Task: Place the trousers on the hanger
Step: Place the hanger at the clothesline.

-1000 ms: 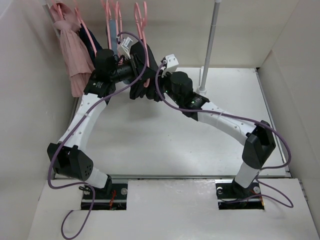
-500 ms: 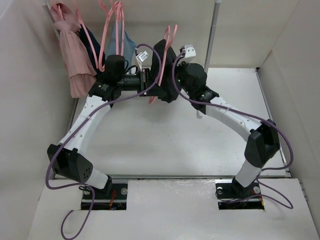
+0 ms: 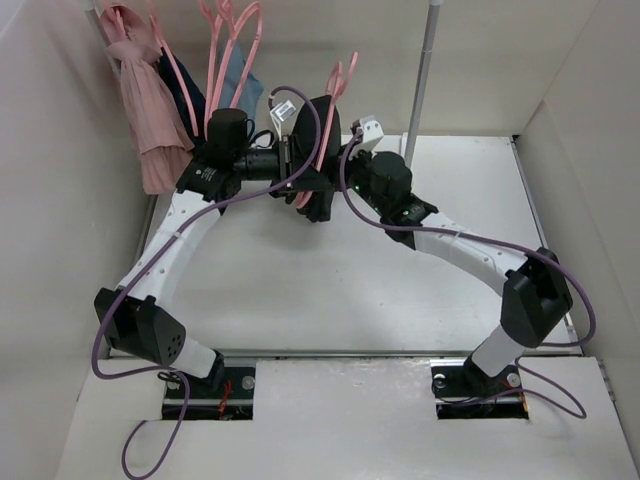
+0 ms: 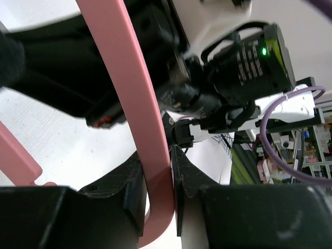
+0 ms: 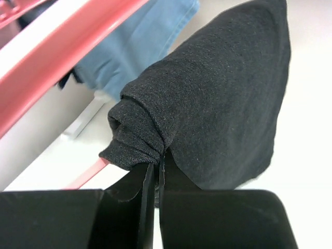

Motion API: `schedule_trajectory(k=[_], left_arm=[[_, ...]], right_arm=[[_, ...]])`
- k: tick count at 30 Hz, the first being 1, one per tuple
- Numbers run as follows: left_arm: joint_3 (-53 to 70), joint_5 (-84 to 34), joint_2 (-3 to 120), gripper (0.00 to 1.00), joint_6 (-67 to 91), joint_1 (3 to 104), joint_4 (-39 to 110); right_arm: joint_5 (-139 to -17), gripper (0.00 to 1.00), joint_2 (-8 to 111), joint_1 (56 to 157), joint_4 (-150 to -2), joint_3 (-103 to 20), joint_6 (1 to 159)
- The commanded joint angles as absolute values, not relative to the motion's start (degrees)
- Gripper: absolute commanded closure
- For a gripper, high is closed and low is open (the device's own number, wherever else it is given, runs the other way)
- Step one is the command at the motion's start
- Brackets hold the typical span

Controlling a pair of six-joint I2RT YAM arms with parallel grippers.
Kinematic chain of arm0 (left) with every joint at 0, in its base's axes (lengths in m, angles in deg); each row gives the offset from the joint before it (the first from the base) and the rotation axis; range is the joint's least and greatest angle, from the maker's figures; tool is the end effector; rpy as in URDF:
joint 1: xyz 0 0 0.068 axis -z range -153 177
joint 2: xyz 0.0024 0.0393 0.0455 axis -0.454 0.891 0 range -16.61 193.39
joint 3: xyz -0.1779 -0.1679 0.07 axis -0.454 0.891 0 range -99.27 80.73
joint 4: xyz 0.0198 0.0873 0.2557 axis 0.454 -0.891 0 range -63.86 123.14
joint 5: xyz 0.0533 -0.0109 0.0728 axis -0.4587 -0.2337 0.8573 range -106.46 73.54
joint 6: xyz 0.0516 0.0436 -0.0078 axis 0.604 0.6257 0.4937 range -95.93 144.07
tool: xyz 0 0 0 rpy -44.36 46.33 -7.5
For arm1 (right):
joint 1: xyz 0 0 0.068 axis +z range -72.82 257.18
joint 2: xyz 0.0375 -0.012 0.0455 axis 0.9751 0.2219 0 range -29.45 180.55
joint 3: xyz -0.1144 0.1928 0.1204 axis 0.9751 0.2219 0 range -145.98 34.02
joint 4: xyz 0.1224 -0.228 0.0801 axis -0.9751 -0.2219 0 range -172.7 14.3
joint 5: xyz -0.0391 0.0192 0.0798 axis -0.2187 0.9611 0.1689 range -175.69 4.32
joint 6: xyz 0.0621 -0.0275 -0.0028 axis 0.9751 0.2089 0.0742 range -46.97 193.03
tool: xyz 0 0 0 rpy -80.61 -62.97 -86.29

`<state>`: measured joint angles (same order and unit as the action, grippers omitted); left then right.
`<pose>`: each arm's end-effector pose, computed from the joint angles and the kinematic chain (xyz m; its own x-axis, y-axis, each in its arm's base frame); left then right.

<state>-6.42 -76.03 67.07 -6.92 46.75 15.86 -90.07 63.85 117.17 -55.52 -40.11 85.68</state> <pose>0.3065 -0.1601 0.4081 -0.6864 -0.0306 -0.7266 0.7067 0.2076 -0.6764 0.3268 0.2688 0.3333 -0.1141 0.1892 -0.9753 -0.5711 0.7908 0.2202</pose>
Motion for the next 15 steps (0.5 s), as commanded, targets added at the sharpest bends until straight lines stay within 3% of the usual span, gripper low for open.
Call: schedule_trajectory(k=[1, 4, 6, 7, 8, 11, 15], left_arm=[[-9.45, -78.33, 66.10, 1.00, -4.40, 46.69, 28.73], [-8.91, -79.64, 66.62, 1.00, -8.00, 46.69, 32.07], [-8.21, -79.65, 66.62, 1.00, -12.03, 46.69, 34.27], [-7.52, -80.43, 66.62, 1.00, -14.06, 46.08, 35.76], [-6.55, -81.31, 66.62, 1.00, -16.43, 46.07, 40.39], [-4.79, -82.55, 66.01, 1.00, -28.26, 44.50, 52.94], [-4.95, -82.55, 66.01, 1.00, -37.61, 43.00, 63.26]], right_arm=[[-87.35, 1.00, 58.27, 119.27, -47.49, -39.29, 84.28], [-87.35, 1.00, 58.27, 119.28, -49.07, -39.28, 83.67], [-87.88, 0.73, 58.27, 119.28, -52.31, -40.68, 83.06], [-88.67, 0.53, 58.27, 119.28, -53.37, -40.69, 83.05], [-89.54, 0.28, 58.27, 119.28, -54.51, -41.21, 83.05], [-92.53, 0.19, 55.64, 119.28, -56.63, -38.95, 83.05], [-94.73, 0.17, 49.40, 118.05, -58.65, -33.94, 83.05]])
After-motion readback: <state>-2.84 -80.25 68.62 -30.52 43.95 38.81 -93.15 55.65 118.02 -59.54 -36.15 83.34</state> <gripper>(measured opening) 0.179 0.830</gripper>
